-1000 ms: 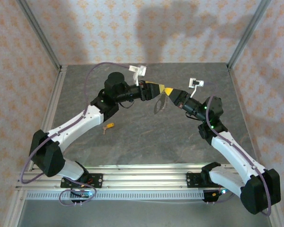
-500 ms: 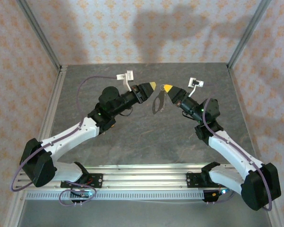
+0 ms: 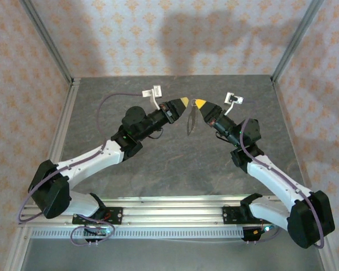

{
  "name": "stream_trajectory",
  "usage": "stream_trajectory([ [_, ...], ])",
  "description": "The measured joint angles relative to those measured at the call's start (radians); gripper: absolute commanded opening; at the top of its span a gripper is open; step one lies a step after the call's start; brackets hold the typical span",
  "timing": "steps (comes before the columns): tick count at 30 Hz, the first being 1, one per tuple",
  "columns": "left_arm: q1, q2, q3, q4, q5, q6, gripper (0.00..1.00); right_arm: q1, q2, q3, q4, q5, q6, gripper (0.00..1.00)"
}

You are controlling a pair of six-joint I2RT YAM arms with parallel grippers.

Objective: Put the keys on the keyring

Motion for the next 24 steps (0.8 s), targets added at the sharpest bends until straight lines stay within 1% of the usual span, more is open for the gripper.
stream_trajectory([
  [8, -0.018, 0.015, 0.000, 0.028, 0.001, -0.006, 0.31, 0.006, 0.011, -0.002, 0.008, 0.001, 0.007, 0.00],
  [16, -0.023, 0.026, 0.000, 0.050, 0.000, -0.013, 0.27, 0.006, 0.017, -0.002, 0.008, 0.001, 0.007, 0.00],
  [24, -0.033, 0.035, 0.000, 0.051, 0.004, -0.014, 0.27, 0.007, 0.018, -0.002, 0.008, 0.001, 0.007, 0.00],
])
